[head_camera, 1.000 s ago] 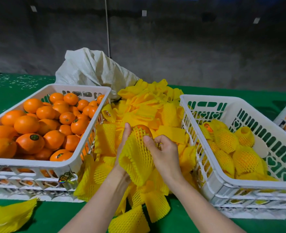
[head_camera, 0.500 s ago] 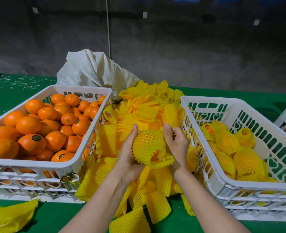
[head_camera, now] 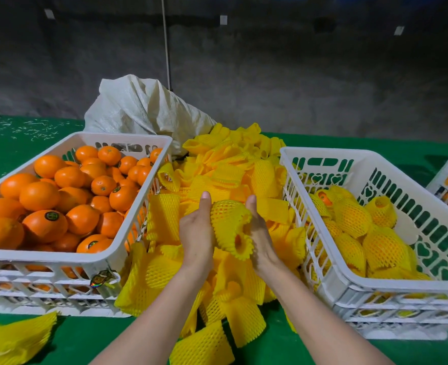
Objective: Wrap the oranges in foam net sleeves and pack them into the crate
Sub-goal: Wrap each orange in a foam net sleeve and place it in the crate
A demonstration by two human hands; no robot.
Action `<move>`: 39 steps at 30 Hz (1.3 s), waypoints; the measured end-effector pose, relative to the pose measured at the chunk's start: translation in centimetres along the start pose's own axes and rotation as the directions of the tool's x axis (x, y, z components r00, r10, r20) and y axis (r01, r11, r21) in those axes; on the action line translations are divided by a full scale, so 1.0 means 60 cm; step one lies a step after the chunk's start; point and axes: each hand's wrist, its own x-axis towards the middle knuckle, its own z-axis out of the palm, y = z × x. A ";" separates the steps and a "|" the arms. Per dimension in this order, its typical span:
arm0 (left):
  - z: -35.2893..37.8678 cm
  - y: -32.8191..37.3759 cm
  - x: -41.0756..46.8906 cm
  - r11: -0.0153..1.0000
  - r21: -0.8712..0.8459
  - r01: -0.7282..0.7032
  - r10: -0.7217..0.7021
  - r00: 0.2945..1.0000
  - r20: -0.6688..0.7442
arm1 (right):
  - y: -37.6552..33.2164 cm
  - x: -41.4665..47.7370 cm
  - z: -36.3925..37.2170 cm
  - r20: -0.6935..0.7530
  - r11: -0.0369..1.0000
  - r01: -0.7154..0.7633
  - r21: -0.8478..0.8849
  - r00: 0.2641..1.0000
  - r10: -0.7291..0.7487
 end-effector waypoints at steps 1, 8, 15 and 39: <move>-0.004 -0.003 0.001 0.989 0.098 -0.115 0.115 0.993 0.001 | 0.002 0.001 0.000 -0.007 0.998 0.024 -0.063 1.000 -0.024; 0.001 -0.017 0.006 0.972 0.070 -0.222 0.226 0.973 -0.055 | 0.020 0.004 0.008 0.014 0.977 -0.137 0.162 0.991 0.137; -0.006 -0.017 0.015 0.989 -0.076 0.123 -0.116 0.989 0.093 | 0.028 0.012 0.000 -0.013 0.831 -0.154 0.535 0.982 0.190; -0.022 0.008 0.015 0.831 0.130 0.541 -0.516 0.663 0.542 | 0.014 -0.005 -0.025 -0.007 0.930 0.364 -0.042 0.931 -0.365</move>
